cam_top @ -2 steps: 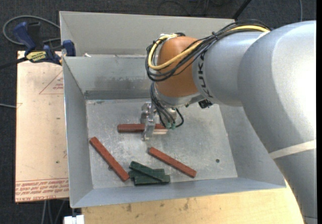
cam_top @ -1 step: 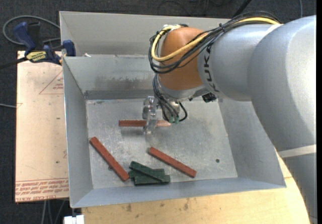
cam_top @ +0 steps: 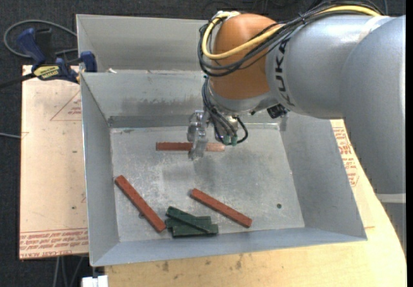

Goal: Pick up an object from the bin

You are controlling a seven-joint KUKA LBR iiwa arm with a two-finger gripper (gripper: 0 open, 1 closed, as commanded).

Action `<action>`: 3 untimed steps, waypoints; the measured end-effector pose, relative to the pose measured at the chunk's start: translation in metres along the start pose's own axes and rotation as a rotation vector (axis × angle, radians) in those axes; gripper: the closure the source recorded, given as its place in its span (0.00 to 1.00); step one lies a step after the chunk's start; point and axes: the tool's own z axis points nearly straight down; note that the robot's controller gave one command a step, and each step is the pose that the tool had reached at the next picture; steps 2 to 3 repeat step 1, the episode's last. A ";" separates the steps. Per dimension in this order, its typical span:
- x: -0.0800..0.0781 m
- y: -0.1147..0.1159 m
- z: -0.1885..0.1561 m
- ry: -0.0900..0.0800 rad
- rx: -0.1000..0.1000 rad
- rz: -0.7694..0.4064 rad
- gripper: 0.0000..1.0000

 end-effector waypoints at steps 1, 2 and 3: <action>-0.001 0.000 -0.010 0.004 0.001 0.001 1.00; -0.001 0.000 -0.010 0.004 0.001 0.001 1.00; -0.001 0.000 -0.010 0.004 0.001 0.001 1.00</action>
Offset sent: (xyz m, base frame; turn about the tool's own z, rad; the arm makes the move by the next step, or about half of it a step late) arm -0.0001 -0.0001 0.0095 0.0000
